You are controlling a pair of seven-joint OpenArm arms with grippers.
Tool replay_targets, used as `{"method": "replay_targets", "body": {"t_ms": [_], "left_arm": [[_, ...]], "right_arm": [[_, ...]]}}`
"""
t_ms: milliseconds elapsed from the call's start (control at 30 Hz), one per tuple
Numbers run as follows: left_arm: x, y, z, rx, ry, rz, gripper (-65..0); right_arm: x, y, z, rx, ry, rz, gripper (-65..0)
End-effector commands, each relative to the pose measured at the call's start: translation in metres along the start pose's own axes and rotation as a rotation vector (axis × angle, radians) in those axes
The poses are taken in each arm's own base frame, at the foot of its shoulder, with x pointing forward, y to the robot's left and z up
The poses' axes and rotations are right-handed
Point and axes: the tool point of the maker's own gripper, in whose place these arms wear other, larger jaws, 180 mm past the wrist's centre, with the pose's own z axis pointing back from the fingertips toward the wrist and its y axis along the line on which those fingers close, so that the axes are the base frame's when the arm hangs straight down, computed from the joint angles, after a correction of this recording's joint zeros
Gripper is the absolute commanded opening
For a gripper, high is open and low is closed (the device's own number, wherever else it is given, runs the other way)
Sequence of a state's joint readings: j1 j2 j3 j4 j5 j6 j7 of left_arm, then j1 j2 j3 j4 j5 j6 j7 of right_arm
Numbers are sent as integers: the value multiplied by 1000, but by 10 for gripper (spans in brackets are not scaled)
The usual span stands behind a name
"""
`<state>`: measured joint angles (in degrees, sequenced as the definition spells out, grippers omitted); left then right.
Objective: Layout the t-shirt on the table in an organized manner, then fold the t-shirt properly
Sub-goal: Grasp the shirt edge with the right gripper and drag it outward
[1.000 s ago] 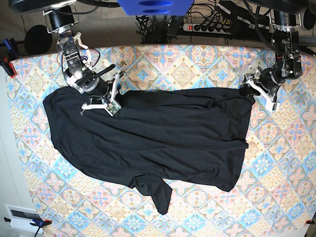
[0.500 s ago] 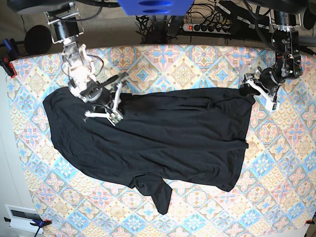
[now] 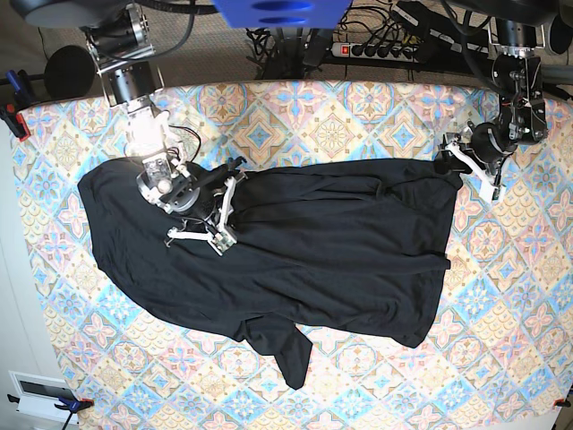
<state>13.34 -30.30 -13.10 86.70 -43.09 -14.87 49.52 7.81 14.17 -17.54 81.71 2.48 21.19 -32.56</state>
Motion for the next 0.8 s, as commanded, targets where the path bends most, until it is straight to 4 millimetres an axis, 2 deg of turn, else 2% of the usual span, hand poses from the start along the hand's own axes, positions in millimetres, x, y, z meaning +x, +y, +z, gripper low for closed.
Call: {"method": "replay_targets", "body": {"t_ms": [0,133,167,300,467,667,767], "left_arm": [[10,3,5,10,-21,-20,-330],[11,3,5,9,-22,-21,-330],[11,2,4,8,-23,-20,-330],[12,2,4,6,-25,-19,-330],[12,2,4,5,-27,-20,-330],[14,2,5,5,-32,-19,-330],[15,3,5,6,-34,-19,-330]], "right_arm": [[20,-8,5,-16,-60,10,-540],[55,-17,21,-73,-156,15,-473],[56,-19,25,-87,-165,7,-469],[36,-35,51,-162,-175,-66,-468],[-2,-48,82,-239,-132,-116,-465],[-42,-65,101,-290,-43,-115,-463],[-57,-70,107,-301,7,-110,-429]]}}
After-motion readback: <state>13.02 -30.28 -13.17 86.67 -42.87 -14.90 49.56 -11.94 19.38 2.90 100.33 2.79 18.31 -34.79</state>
